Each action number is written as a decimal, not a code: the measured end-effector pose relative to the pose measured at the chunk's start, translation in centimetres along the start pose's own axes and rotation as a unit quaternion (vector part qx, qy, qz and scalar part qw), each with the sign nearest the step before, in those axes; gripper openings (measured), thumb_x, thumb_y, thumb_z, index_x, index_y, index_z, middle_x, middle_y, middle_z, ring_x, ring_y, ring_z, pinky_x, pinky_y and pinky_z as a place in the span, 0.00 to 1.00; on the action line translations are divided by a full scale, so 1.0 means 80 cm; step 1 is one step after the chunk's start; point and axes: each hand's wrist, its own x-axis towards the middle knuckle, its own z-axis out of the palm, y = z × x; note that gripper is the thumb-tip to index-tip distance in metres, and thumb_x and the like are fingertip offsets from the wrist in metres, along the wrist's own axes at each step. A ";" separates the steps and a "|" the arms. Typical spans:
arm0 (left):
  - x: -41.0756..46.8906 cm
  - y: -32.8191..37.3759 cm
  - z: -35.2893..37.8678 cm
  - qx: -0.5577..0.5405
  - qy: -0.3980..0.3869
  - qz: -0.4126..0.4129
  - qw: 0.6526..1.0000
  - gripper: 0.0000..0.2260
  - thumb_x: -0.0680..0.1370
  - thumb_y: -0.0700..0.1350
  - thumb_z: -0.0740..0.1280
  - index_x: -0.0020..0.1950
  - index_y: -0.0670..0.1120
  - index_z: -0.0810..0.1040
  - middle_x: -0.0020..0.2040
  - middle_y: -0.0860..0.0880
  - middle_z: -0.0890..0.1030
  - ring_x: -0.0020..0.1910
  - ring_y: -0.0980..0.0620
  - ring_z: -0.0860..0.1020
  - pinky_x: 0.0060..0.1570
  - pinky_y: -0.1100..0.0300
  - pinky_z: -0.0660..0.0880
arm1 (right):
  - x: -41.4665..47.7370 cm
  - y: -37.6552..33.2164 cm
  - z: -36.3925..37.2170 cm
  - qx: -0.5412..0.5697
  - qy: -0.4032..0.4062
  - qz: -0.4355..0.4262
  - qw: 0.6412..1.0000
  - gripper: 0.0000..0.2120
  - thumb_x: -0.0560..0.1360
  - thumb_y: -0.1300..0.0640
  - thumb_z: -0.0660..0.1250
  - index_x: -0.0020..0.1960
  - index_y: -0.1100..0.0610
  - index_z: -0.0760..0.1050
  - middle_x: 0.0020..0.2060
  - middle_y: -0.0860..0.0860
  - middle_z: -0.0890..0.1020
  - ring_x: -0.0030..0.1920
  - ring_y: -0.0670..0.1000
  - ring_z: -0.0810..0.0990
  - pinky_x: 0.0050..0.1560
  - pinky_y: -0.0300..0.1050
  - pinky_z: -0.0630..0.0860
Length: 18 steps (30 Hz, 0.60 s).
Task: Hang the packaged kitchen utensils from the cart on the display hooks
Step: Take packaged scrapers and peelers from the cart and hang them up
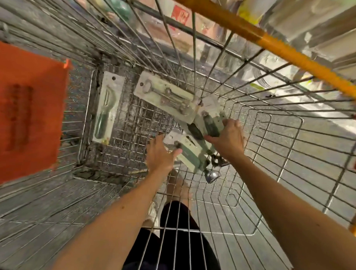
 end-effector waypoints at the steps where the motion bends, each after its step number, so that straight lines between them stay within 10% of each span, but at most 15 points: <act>1: 0.001 -0.002 0.000 -0.022 0.009 -0.001 1.000 0.37 0.71 0.55 0.76 0.75 0.48 0.64 0.72 0.46 0.69 0.68 0.46 0.68 0.62 0.52 0.68 | 0.002 0.003 -0.003 0.023 -0.008 0.000 1.000 0.33 0.68 0.49 0.78 0.67 0.58 0.68 0.59 0.55 0.74 0.62 0.56 0.73 0.64 0.58 0.73; 9: -0.017 0.011 -0.012 -0.245 -0.030 -0.034 0.968 0.24 0.71 0.37 0.77 0.63 0.42 0.71 0.52 0.47 0.76 0.37 0.58 0.74 0.22 0.70 0.72 | -0.010 0.023 -0.035 0.078 -0.012 -0.006 0.997 0.25 0.69 0.57 0.77 0.63 0.58 0.74 0.48 0.52 0.80 0.48 0.55 0.81 0.47 0.52 0.83; 18: -0.048 0.007 -0.072 -0.333 -0.084 -0.050 0.938 0.15 0.71 0.36 0.77 0.57 0.42 0.79 0.47 0.47 0.83 0.39 0.53 0.81 0.32 0.66 0.77 | -0.052 0.030 -0.070 0.123 0.015 -0.004 0.992 0.21 0.69 0.57 0.77 0.58 0.57 0.74 0.45 0.53 0.80 0.44 0.54 0.80 0.32 0.39 0.75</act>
